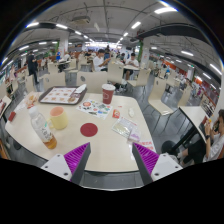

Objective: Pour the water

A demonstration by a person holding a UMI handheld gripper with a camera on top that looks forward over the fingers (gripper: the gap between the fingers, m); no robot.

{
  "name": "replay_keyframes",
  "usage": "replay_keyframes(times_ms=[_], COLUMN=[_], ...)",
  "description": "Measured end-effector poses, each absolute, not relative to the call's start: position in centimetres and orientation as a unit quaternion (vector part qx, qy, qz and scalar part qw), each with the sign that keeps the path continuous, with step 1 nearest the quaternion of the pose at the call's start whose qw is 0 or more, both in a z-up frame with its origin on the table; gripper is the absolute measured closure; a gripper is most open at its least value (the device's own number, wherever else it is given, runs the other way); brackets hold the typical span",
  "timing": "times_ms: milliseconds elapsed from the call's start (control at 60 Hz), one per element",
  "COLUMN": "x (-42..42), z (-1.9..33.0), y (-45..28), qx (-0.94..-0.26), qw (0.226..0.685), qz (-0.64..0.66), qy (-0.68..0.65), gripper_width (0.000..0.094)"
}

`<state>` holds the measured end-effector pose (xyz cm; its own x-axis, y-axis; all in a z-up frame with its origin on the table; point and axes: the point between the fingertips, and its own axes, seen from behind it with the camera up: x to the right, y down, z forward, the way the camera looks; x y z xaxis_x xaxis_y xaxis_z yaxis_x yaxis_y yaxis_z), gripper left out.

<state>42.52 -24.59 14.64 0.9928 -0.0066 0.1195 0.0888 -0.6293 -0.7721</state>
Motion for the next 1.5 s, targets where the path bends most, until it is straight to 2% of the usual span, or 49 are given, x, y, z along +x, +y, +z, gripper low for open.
replay_keyframes(times_ms=[283,567,767,967,1017,1050,1083,1100,1317,1500], x=[39.6,25.5,16.2,15.0,14.8,14.6,14.9,14.9,14.8,18.7], z=[13.5,8.1,6.7,5.2,4.8,4.6,4.5,4.5,4.7,9.1], y=[-27.1,-29.9,-24.9,-17.3,-16.1,-15.4,-14.7,-14.6,-14.8,-14.3], qx=[-0.906,-0.912,-0.893,-0.873,-0.871,-0.868,-0.866,-0.864,-0.869,-0.866], qw=[0.416,0.407,0.447,0.488,0.491,0.496,0.501,0.504,0.494,0.49], qz=[-0.073,-0.011,0.022,-0.005,-0.005,-0.002,-0.006,-0.005,-0.013,-0.105], qy=[-0.018,-0.039,-0.036,-0.012,-0.012,-0.012,-0.008,-0.008,0.003,-0.001], gripper_width=[0.009,0.0086,0.0086,0.0094,0.0137,0.0225,0.0368,0.0388,0.0522,0.0526])
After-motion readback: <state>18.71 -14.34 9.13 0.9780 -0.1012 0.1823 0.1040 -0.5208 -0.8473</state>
